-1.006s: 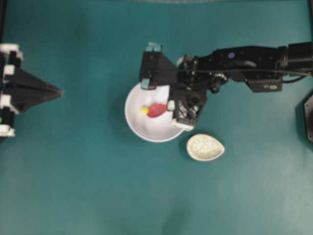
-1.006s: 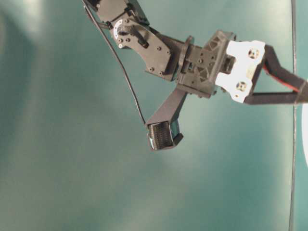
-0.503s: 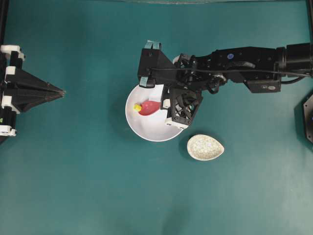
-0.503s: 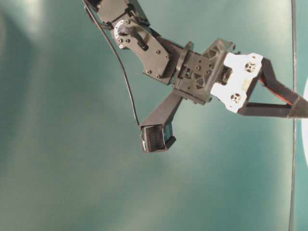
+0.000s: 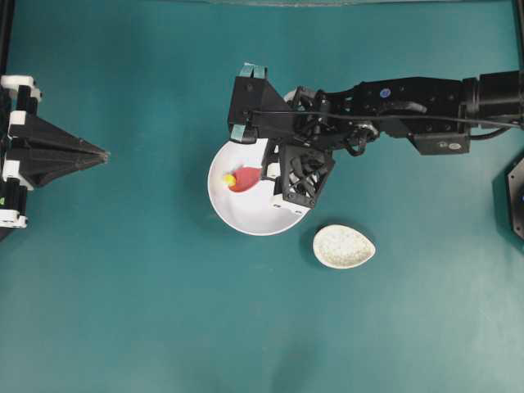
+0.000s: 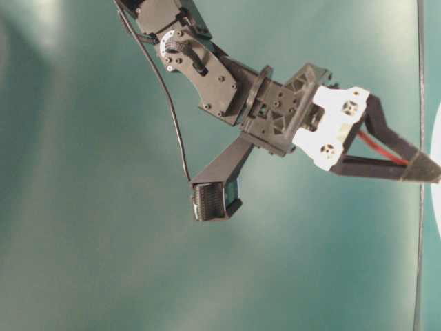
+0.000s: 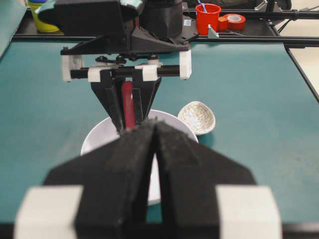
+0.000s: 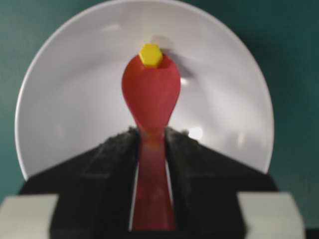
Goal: Scoop the yellow hexagonal prism block from the bowl with a spoon using the right arm.
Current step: 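Push the spoon under the yellow block along the bowl wall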
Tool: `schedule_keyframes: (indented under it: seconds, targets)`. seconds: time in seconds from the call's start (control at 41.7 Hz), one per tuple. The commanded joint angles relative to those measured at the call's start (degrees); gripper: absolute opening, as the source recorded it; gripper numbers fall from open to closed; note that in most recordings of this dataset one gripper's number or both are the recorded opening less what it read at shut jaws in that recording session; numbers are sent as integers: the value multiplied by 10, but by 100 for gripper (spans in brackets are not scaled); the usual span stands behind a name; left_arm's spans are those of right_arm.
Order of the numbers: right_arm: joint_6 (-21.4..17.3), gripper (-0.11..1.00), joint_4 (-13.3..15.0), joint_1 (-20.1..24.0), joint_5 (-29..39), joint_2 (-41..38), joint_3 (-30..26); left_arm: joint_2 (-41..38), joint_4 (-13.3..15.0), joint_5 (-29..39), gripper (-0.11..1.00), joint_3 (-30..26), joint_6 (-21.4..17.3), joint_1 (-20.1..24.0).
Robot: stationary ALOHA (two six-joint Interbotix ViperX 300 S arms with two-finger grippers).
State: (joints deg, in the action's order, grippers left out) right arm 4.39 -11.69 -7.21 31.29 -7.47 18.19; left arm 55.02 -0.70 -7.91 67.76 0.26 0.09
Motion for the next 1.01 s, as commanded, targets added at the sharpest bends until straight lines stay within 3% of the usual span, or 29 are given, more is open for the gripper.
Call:
schedule_keyframes:
  seconds: [0.0,0.551,0.983]
  targets:
    - [0,26,1,1,-11,19,-13,-4,0,-4,0,-14,1,0]
    - [-1,26,0,1,-33,38,11,-5,-1,-4,0,-13,2,0]
    - [-4,26,1,1,-133,82,85,-5,-1,-4,0,-13,2,0]
